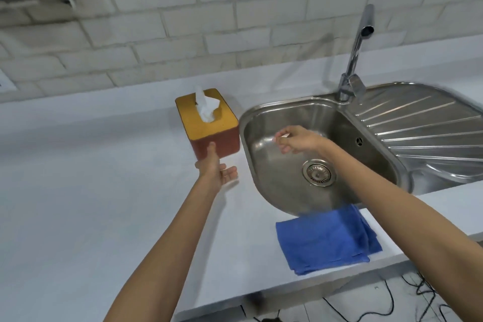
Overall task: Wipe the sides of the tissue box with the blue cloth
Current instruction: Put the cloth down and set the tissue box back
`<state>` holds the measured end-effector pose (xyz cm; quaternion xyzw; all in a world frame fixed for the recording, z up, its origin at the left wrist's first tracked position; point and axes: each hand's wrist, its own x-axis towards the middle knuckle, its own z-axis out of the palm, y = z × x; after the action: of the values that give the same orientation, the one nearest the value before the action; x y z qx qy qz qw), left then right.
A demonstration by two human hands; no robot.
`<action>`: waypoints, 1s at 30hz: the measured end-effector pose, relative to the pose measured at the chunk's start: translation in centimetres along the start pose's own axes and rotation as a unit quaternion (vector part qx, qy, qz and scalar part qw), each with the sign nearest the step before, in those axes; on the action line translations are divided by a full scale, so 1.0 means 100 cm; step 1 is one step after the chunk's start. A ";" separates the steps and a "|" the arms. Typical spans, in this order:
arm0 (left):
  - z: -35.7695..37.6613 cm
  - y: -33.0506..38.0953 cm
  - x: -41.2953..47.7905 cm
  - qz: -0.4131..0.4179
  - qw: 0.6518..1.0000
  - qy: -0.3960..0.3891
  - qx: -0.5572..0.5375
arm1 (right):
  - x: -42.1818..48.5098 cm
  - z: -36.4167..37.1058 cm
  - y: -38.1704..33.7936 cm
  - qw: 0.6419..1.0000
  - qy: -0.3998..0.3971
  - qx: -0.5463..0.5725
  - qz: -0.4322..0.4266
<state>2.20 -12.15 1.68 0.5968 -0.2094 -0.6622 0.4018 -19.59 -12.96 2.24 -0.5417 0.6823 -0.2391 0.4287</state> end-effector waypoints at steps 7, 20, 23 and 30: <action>0.007 0.032 0.025 0.000 0.993 0.055 -0.101 | 0.062 0.017 -0.052 0.992 0.029 0.123 -0.022; -0.052 0.104 0.097 0.043 0.989 0.076 0.115 | 0.155 0.031 -0.093 0.989 0.063 0.131 -0.011; -0.057 0.128 0.120 0.071 0.987 0.097 0.104 | 0.168 0.037 -0.094 0.987 0.054 0.149 -0.010; -0.055 0.168 0.163 0.126 0.980 0.139 0.061 | 0.190 0.048 -0.089 0.987 0.054 0.145 -0.038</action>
<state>12.77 -33.71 3.14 0.6752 -0.2655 -0.5026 0.4701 -11.64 -32.92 0.62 -0.4857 0.6419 -0.3799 0.4559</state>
